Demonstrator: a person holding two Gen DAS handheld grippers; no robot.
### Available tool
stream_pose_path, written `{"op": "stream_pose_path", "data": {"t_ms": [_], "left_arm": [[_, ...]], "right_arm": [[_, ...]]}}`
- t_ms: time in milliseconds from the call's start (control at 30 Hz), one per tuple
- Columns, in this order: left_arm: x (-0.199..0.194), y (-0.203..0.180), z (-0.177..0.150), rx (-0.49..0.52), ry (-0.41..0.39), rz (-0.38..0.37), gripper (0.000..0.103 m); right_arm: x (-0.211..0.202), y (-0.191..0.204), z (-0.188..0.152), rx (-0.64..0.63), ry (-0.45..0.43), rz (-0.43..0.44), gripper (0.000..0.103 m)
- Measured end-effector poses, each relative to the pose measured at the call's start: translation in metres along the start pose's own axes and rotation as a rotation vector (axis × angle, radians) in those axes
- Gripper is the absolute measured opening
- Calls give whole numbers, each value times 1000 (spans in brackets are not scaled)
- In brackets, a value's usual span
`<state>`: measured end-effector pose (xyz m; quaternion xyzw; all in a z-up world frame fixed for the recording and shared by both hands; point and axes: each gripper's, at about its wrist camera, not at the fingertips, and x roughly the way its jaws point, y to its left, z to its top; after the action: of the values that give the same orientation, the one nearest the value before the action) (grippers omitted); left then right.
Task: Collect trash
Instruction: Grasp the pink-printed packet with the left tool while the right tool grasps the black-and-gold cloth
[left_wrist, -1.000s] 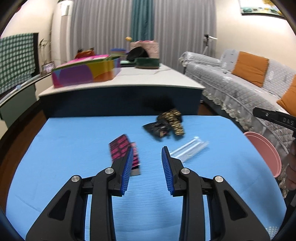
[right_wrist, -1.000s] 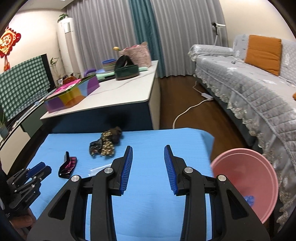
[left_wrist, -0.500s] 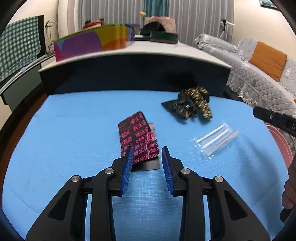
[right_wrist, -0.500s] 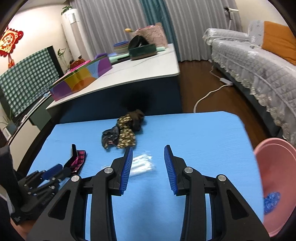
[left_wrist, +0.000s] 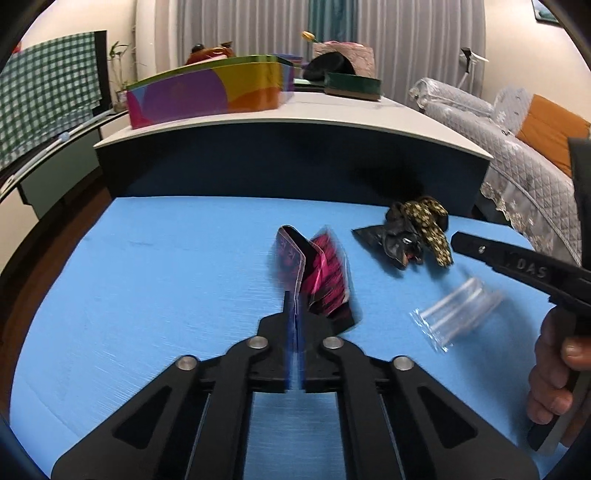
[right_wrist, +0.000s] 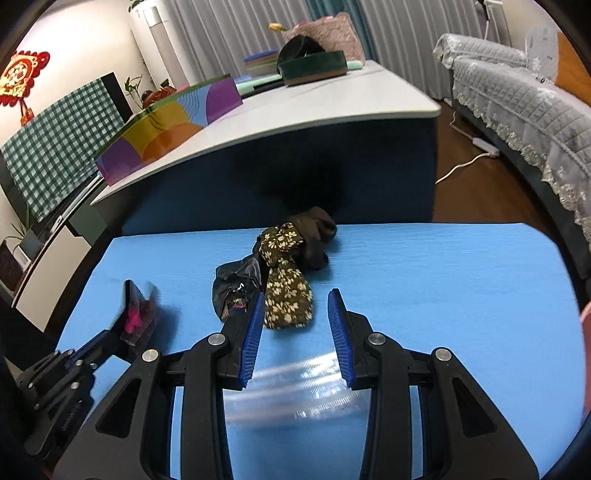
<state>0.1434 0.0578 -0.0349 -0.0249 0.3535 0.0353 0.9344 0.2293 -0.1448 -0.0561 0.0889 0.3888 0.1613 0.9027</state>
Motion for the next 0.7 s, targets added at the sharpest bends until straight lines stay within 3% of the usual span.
{"op": "stream_pose_path", "data": {"t_ms": [200, 233, 300, 700], "left_arm": [[1, 2, 2, -6, -2, 4, 1], [1, 3, 2, -8, -3, 3, 1], [0, 4, 3, -13, -4, -1, 1], [-18, -3, 9, -5, -47, -44, 1]], "right_arm": [[22, 1, 2, 6, 55, 3, 34], [23, 1, 1, 3, 62, -1, 29], [22, 2, -1, -8, 65, -5, 7], [-33, 5, 0, -76, -33, -48, 3]]}}
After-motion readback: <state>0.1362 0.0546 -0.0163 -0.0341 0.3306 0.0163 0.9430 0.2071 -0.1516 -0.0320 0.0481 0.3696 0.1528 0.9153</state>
